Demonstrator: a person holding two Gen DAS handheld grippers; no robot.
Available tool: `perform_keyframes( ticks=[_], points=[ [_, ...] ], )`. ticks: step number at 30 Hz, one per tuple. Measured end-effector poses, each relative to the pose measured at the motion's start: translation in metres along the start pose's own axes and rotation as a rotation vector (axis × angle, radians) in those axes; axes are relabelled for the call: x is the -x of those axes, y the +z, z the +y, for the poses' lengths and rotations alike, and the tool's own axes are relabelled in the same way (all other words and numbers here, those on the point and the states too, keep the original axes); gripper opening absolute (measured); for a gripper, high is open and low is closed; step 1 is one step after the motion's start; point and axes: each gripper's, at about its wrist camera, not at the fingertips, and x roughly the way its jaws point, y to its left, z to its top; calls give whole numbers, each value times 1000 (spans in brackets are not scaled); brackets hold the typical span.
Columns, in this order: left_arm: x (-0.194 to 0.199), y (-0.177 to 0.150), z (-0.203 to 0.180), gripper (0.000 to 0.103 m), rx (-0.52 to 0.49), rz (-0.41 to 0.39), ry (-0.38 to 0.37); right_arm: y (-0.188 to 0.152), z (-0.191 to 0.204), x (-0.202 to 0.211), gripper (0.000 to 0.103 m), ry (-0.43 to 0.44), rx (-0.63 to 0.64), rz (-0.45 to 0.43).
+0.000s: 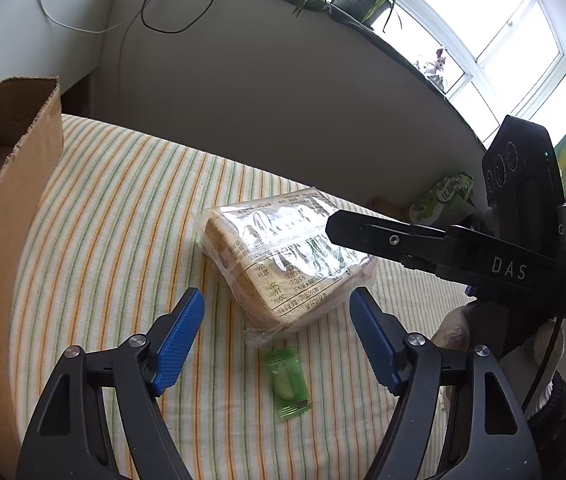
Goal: Organize snacks
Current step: 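Move both tools to the bagged bread loaf on the table, then grasp the bagged bread loaf with the right tool and lift it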
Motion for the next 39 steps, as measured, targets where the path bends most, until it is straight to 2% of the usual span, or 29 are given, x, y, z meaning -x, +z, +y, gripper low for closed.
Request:
perform_keyframes(
  ticks=[3,7,13,26,39],
  points=[
    [-5,1,0,65,-2,9,-3,1,-1,-6,70,-11,-9,21],
    [-12,4,3,56,-1,25,-12,-1,-5,-9,64,-12,-21,28],
    [-16,3,-5,54,-46,18,6,-4,-10,-1,48,-17,-21,22],
    [5,5,-17,53,-116,-45,52,-9,13,14,47,2,5,-12],
    [67,6,-6,53,-129,-151,58,-6,81,38,47,26,83,-67]
  ],
)
